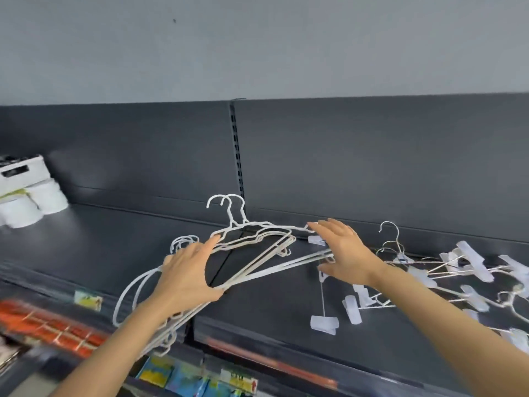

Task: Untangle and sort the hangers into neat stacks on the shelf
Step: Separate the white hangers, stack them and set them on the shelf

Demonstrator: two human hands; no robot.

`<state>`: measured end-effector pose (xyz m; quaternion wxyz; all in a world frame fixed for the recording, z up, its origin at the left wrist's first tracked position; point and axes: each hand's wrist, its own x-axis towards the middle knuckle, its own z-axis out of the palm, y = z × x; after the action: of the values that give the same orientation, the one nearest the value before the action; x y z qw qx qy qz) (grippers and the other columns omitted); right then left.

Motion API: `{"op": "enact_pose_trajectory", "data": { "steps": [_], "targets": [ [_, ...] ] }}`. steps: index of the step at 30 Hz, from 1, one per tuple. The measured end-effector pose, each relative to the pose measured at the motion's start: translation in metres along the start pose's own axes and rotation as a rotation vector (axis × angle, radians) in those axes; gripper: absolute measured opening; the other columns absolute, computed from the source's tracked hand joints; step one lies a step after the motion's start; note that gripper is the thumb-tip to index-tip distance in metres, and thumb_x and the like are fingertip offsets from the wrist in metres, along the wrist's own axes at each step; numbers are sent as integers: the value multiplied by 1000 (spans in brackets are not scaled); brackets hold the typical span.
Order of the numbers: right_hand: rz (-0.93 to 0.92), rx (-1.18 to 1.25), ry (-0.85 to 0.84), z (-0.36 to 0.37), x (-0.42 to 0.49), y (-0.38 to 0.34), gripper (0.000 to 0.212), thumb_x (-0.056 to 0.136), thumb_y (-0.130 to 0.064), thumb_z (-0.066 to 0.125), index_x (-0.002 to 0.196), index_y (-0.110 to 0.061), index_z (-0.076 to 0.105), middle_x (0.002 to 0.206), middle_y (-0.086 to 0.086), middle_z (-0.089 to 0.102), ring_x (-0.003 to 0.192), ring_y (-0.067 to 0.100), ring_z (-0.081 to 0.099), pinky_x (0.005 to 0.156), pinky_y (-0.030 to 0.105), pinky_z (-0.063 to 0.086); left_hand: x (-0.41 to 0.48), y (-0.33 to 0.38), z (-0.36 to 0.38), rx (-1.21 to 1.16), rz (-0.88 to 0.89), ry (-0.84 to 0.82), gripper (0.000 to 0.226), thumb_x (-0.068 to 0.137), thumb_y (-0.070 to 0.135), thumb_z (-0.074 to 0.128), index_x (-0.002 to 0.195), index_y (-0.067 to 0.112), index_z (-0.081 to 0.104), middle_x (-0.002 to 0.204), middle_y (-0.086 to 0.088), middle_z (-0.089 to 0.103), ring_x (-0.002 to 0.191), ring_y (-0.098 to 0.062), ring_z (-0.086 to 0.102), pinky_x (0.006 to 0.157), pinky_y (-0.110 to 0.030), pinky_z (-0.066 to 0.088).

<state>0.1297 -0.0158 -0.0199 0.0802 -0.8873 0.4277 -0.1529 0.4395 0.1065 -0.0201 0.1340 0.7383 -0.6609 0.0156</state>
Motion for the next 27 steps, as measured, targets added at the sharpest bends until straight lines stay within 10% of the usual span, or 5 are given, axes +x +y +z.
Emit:
{"op": "enact_pose_trajectory", "data": {
  "steps": [7, 17, 27],
  "targets": [
    [-38, 78, -50, 29, 31, -41, 79, 82, -26, 67, 147, -18, 22, 151, 6, 29, 141, 26, 18, 115, 36, 20, -7, -47, 8, 75, -269, -81, 102, 55, 57, 68, 141, 38, 17, 116, 4, 51, 109, -23, 50, 92, -43, 38],
    [9, 114, -75, 31, 24, -43, 72, 86, -25, 62, 147, -19, 24, 149, 2, 32, 138, 22, 25, 112, 31, 23, -7, -47, 28, -2, -421, -367, 122, 54, 73, 69, 148, 33, 2, 143, -9, 35, 130, -33, 37, 100, -49, 36],
    [187, 140, -12, 12, -27, -11, 67, 89, -23, 58, 147, -20, 24, 151, 1, 28, 139, 24, 20, 111, 30, 23, 30, 56, 17, 6, 24, -227, 123, 62, 72, 68, 150, 30, -7, 159, -9, 4, 147, -28, 1, 118, -44, 12]
  ]
}}
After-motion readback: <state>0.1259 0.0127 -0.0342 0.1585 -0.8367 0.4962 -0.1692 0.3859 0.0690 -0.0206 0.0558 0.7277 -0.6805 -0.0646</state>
